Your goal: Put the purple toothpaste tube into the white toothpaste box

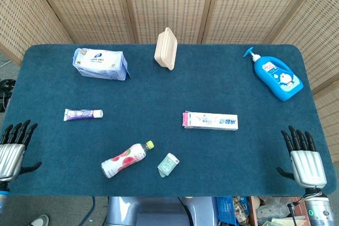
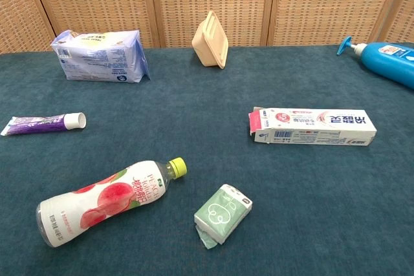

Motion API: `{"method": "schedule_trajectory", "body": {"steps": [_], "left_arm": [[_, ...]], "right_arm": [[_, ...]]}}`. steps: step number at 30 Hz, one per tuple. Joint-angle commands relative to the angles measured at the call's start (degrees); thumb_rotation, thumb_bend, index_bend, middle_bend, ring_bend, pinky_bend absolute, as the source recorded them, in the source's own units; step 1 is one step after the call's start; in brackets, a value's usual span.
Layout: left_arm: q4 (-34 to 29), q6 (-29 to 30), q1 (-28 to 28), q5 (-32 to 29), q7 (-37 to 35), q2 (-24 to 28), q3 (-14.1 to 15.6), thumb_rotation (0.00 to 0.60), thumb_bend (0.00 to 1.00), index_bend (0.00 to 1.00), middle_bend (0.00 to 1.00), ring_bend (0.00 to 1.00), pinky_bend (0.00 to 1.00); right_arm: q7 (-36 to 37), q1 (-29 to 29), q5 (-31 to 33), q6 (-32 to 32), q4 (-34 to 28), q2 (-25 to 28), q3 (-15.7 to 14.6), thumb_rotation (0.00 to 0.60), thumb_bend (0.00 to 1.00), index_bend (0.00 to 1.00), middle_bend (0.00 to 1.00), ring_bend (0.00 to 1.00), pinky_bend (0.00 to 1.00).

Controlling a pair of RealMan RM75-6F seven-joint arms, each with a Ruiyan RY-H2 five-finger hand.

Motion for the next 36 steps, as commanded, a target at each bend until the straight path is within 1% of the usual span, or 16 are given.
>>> {"method": "schedule_trajectory", "body": {"steps": [1,8,12,19,28,33,36], "left_arm": [[-0.02,-0.11,-0.06,0.02,-0.08,0.02,0.04,0.600,0.00,0.00,0.00,0.00,0.00],[-0.30,-0.02,-0.16,0.37,-0.10,-0.06,0.13,0.600,0.00,0.00,0.00,0.00,0.00],[-0.67,0.52,-0.02,1.10,0.12,-0.09,0.35,0.600,0.00,0.00,0.00,0.00,0.00],[-1.01,0.53,-0.20,1.72,-0.88,0.38,0.39,0.600,0.00,0.00,0.00,0.00,0.00],[-1.35,0.21,-0.11,0.68,-0.98,0.69,0.35,0.600,0.00,0.00,0.00,0.00,0.00],[-1.73,0.84,0.02,0.16,-0.03,0.32,-0.04,0.600,0.00,0.00,0.00,0.00,0.00],[-1.57,0.99,-0.42,-0.53,1.19,-0.41,-0.88,0.600,0.00,0.03,0.00,0.00,0.00]], "right_arm": [[0.13,-0.04,-0.10,0.03,-0.11,0.08,-0.06,0.600,0.00,0.01,0.00,0.00,0.00],[0.43,0.00,-0.58,0.00,0.18,0.12,-0.29,0.600,0.00,0.01,0.00,0.00,0.00],[2.30,-0.08,-0.88,0.01,0.11,0.38,-0.36,0.600,0.00,0.01,0.00,0.00,0.00],[1.93,-0.38,-1.28,0.65,-0.76,0.50,-0.51,0.600,0.00,0.01,0.00,0.00,0.00],[1.70,-0.17,-1.79,0.16,-0.36,-0.12,-0.84,0.600,0.00,0.01,0.00,0.00,0.00],[1.75,-0.03,-1.91,0.10,-0.08,-0.21,-0.74,0.600,0.00,0.01,0.00,0.00,0.00],[1.91,-0.16,-2.06,0.19,0.02,-0.18,-0.91,0.600,0.00,0.01,0.00,0.00,0.00]]}}
